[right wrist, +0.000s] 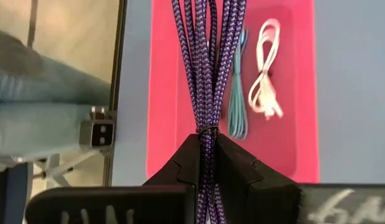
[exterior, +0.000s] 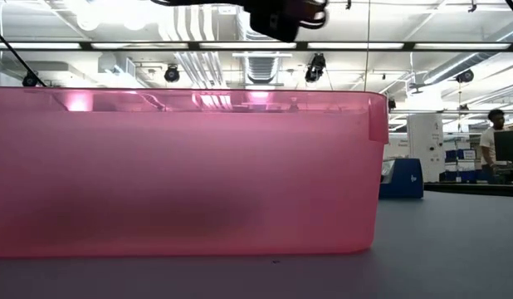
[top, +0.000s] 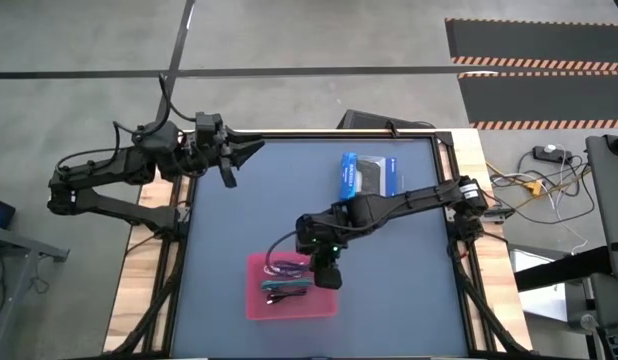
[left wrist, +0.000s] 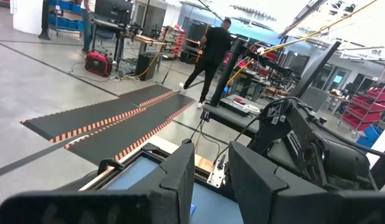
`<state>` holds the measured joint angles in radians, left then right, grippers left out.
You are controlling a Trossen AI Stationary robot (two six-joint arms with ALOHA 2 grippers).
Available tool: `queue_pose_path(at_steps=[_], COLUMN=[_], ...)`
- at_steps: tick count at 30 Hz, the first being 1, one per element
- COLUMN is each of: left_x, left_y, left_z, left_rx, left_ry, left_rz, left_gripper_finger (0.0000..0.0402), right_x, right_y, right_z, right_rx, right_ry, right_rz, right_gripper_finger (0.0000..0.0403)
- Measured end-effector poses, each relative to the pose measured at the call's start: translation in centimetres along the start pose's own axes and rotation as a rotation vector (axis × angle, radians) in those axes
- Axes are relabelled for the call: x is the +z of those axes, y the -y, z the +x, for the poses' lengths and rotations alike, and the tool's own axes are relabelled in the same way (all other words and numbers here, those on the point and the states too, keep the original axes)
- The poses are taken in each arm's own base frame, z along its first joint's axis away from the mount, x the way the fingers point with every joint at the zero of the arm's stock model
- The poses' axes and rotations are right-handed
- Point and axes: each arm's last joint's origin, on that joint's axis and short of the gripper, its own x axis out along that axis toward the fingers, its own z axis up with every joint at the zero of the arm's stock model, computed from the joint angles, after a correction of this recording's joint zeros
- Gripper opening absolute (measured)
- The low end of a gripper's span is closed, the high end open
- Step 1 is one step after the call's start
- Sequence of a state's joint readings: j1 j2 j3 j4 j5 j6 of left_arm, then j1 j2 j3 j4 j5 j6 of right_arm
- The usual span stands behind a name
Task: Pick and place USB-C Cables
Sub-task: Put the black and violet charger cable into the pink bin
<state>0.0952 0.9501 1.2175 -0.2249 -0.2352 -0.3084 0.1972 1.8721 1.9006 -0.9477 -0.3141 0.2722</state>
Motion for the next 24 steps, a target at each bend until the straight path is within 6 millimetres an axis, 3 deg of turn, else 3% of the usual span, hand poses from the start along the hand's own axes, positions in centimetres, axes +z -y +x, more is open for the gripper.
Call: queue_pose_path(at_steps=[6, 17, 24], left_x=[0.0, 0.2, 0.4], left_y=[0.0, 0.0, -0.1], left_z=[0.0, -0.4, -0.7], left_rx=[0.001, -0.002, -0.005], left_ry=[-0.001, 0.010, 0.018], left_rz=[0.001, -0.002, -0.003], left_gripper_finger=[0.0083, 0.0083, 0.0083], right_x=[1.2, 1.4, 1.3], right_y=[0.1, 1.8, 2.6], right_z=[0.4, 5.8, 6.7], right_rx=[0.023, 0.075, -0.012], right_ry=[0.100, 0.029, 0.023], right_rz=[-0.071, -0.057, 0.030], right_gripper_finger=[0.0024, 0.0024, 0.0024])
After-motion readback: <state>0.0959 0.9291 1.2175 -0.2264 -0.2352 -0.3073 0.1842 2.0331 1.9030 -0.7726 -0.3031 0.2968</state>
